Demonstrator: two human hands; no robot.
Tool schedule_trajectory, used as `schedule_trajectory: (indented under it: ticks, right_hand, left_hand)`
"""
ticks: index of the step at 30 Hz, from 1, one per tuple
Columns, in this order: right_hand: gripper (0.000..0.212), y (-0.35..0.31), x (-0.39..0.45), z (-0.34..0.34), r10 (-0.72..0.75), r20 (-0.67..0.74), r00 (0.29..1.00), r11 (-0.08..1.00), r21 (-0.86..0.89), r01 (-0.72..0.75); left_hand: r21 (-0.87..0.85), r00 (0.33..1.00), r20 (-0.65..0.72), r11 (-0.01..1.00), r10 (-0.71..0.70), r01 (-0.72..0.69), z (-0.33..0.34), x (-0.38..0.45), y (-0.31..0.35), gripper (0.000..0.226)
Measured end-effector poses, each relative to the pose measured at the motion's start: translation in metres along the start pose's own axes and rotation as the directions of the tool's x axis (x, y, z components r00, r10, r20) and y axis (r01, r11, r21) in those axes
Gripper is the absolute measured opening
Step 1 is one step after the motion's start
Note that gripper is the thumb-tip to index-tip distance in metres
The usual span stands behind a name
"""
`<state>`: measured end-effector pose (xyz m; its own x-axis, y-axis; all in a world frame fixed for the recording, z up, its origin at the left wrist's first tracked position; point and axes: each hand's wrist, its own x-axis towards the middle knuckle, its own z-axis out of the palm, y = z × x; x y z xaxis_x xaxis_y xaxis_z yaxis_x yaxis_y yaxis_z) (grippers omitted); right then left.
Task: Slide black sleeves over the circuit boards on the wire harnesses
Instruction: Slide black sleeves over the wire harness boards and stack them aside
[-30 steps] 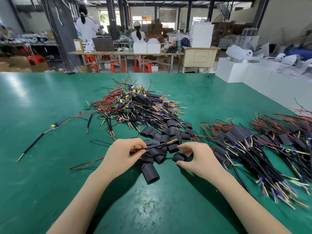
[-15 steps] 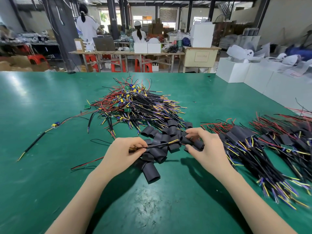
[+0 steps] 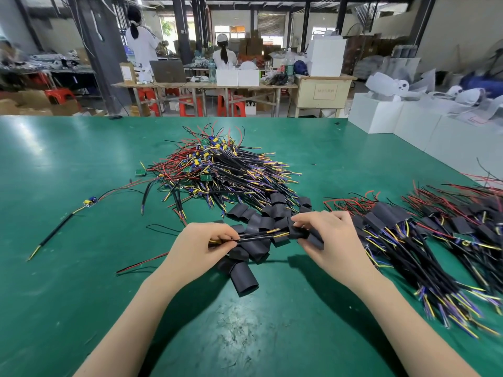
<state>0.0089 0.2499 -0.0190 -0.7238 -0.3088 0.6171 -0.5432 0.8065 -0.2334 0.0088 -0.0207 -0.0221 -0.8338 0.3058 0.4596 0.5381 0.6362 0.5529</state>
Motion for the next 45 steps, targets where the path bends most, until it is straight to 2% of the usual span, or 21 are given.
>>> schedule_trajectory:
  ticks: [7, 10, 14, 16, 19, 23, 26, 32, 37, 41, 45]
  right_hand:
    - [0.041, -0.007, 0.001, 0.005, -0.159, 0.083, 0.984, 0.976, -0.137, 0.169]
    - [0.041, -0.013, 0.0, 0.008, -0.174, 0.103, 0.979, 0.978, -0.097, 0.184]
    - [0.04, -0.023, -0.001, 0.014, -0.18, 0.139, 0.974, 0.983, -0.017, 0.184]
    - [0.041, -0.024, -0.002, 0.013, -0.15, 0.16, 0.976, 0.988, -0.006, 0.153]
    - [0.04, -0.019, -0.002, 0.01, -0.08, 0.182, 0.98, 0.996, -0.016, 0.084]
    - [0.041, -0.015, -0.002, 0.007, -0.03, 0.181, 0.983, 1.0, -0.004, 0.031]
    - [0.042, -0.017, -0.002, 0.009, -0.031, 0.187, 0.982, 1.0, 0.007, 0.03]
    - [0.04, -0.025, -0.004, 0.013, -0.094, 0.171, 0.981, 0.993, 0.08, 0.081]
    - [0.037, -0.027, -0.004, 0.012, -0.106, 0.171, 0.979, 0.984, 0.16, 0.079]
    - [0.037, -0.026, -0.005, 0.011, -0.071, 0.182, 0.981, 0.968, 0.248, 0.025]
    - [0.035, -0.026, -0.003, 0.009, -0.036, 0.091, 0.995, 0.963, 0.271, 0.01]
  left_hand:
    - [0.014, 0.998, 0.029, 0.999, 0.047, -0.047, 0.005, 0.0, 0.005, 0.016]
    - [-0.019, 0.995, 0.041, 0.996, 0.092, -0.092, 0.011, 0.0, 0.011, 0.021]
    - [-0.16, 0.986, 0.129, 0.984, 0.103, -0.081, 0.023, -0.002, 0.023, 0.052]
    - [-0.186, 0.982, 0.156, 0.979, 0.108, -0.078, 0.021, -0.001, 0.023, 0.061]
    - [-0.078, 0.985, 0.143, 0.993, 0.101, -0.091, 0.009, 0.001, 0.013, 0.049]
    - [0.052, 0.971, 0.239, 0.998, 0.009, -0.022, 0.0, 0.001, 0.0, 0.024]
    - [0.062, 0.97, 0.241, 0.998, -0.022, 0.008, 0.005, 0.001, 0.0, 0.013]
    - [-0.087, 0.971, 0.221, 0.99, -0.09, 0.112, 0.008, 0.001, 0.007, 0.022]
    - [-0.227, 0.978, 0.163, 0.96, -0.129, 0.164, 0.01, 0.002, 0.007, 0.016]
    - [-0.399, 0.978, 0.141, 0.895, -0.156, 0.2, 0.012, 0.002, 0.008, 0.018]
    - [-0.566, 0.976, 0.109, 0.796, -0.186, 0.215, 0.012, 0.004, 0.011, 0.014]
